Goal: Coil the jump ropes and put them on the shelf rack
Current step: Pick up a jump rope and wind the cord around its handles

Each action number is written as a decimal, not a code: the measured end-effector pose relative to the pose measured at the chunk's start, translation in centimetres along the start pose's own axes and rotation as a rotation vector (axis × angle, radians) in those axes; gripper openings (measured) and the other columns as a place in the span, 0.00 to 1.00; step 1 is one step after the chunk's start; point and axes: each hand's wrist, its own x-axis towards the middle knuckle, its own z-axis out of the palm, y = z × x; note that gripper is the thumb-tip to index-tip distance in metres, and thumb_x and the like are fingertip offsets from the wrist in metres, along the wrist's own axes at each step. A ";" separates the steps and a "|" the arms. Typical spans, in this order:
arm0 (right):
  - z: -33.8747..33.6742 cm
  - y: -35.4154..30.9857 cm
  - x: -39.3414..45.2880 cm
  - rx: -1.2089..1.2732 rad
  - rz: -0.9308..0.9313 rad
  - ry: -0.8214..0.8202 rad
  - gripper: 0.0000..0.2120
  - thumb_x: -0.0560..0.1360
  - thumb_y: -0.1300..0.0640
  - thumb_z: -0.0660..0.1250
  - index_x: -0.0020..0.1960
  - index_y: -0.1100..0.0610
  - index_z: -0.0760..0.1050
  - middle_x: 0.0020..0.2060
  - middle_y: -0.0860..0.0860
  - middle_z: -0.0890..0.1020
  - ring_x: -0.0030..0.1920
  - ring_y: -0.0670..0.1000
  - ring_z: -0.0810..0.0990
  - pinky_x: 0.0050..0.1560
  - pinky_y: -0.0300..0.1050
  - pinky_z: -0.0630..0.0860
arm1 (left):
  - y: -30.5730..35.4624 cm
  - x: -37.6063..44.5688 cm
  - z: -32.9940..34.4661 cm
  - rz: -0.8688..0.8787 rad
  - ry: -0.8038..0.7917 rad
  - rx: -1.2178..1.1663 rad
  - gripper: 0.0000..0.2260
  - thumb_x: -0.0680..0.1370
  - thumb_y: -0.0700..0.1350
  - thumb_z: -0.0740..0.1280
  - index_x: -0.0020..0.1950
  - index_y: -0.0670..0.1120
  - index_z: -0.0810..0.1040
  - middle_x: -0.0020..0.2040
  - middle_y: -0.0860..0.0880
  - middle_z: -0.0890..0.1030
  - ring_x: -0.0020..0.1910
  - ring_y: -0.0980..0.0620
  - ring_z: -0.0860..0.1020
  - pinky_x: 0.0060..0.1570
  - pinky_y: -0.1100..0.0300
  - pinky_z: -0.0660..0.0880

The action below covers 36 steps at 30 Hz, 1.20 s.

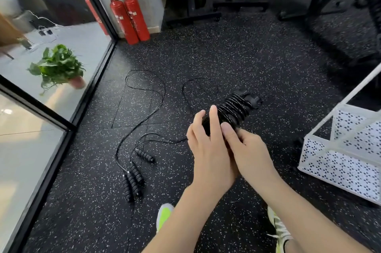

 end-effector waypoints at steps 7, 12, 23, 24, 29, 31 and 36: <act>-3.2 0.3 1.3 -0.215 -0.149 -0.055 0.16 0.81 0.44 0.64 0.35 0.45 0.75 0.30 0.46 0.80 0.31 0.40 0.76 0.32 0.33 0.68 | -0.4 1.6 -3.2 -0.270 -0.103 -0.690 0.24 0.76 0.45 0.68 0.72 0.55 0.70 0.61 0.56 0.79 0.58 0.60 0.78 0.60 0.54 0.77; -2.8 0.5 1.5 -0.329 -0.270 -0.170 0.06 0.80 0.45 0.65 0.45 0.42 0.75 0.40 0.40 0.76 0.42 0.33 0.75 0.38 0.29 0.67 | -1.2 2.6 -3.7 -0.314 -0.132 -0.549 0.24 0.74 0.66 0.66 0.69 0.63 0.73 0.61 0.60 0.78 0.58 0.64 0.78 0.62 0.56 0.76; -1.6 0.2 0.8 -0.478 -0.291 -0.235 0.06 0.80 0.52 0.65 0.46 0.46 0.69 0.42 0.42 0.72 0.41 0.43 0.73 0.37 0.34 0.67 | -0.2 2.7 -3.5 -0.286 -0.162 -0.552 0.37 0.79 0.51 0.71 0.79 0.65 0.52 0.59 0.60 0.79 0.52 0.65 0.79 0.47 0.70 0.74; -1.6 0.0 0.6 -0.424 -0.293 -0.238 0.07 0.80 0.53 0.66 0.47 0.42 0.69 0.41 0.41 0.74 0.40 0.41 0.75 0.37 0.33 0.69 | -0.2 2.7 -3.4 -0.306 -0.127 -0.565 0.36 0.80 0.51 0.71 0.79 0.65 0.52 0.59 0.59 0.80 0.52 0.64 0.79 0.46 0.70 0.74; -2.3 -0.6 -0.6 -0.157 -0.327 -0.328 0.21 0.83 0.53 0.63 0.64 0.26 0.67 0.42 0.42 0.83 0.33 0.43 0.77 0.36 0.33 0.71 | -1.4 3.6 -4.5 -0.414 0.013 -0.601 0.26 0.80 0.53 0.70 0.75 0.59 0.62 0.51 0.60 0.81 0.45 0.70 0.79 0.39 0.76 0.71; -2.2 0.2 -0.4 -0.192 -0.395 -0.292 0.20 0.83 0.55 0.62 0.73 0.40 0.71 0.45 0.41 0.84 0.37 0.41 0.79 0.40 0.32 0.73 | -1.9 4.0 -4.9 -0.442 0.033 -0.633 0.22 0.80 0.54 0.70 0.71 0.55 0.68 0.50 0.59 0.81 0.43 0.69 0.79 0.41 0.73 0.71; -1.8 0.8 0.3 -0.207 -0.642 -0.072 0.11 0.76 0.59 0.73 0.58 0.53 0.85 0.52 0.41 0.85 0.51 0.35 0.83 0.55 0.30 0.76 | -2.4 4.2 -4.8 -0.474 -0.031 -0.738 0.21 0.77 0.60 0.71 0.65 0.54 0.74 0.50 0.56 0.82 0.45 0.58 0.80 0.51 0.55 0.76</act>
